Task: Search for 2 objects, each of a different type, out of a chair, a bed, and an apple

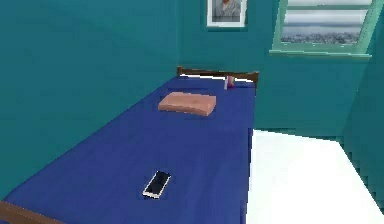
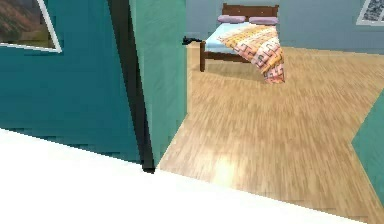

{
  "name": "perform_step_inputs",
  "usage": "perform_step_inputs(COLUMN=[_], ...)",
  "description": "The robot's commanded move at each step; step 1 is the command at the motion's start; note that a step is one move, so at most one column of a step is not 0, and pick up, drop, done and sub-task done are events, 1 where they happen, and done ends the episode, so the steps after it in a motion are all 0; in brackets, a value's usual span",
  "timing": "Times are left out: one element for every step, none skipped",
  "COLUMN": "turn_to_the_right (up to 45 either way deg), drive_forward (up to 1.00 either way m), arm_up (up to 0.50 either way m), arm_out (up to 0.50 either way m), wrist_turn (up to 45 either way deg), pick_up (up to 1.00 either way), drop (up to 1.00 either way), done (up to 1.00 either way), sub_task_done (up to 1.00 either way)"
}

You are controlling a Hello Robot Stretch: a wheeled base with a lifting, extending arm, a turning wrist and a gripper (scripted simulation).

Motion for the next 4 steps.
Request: perform_step_inputs(turn_to_the_right=[0.0,45.0,45.0,30.0], drive_forward=[0.00,0.00,0.00,0.00], arm_up=[0.00,0.00,0.00,0.00], arm_out=[0.00,0.00,0.00,0.00], wrist_turn=[0.0,0.0,0.0,0.0], pick_up=[0.00,0.00,0.00,0.00], drop=[0.00,0.00,0.00,0.00], done=[0.00,0.00,0.00,0.00], sub_task_done=[1.00,0.00,0.00,0.00])
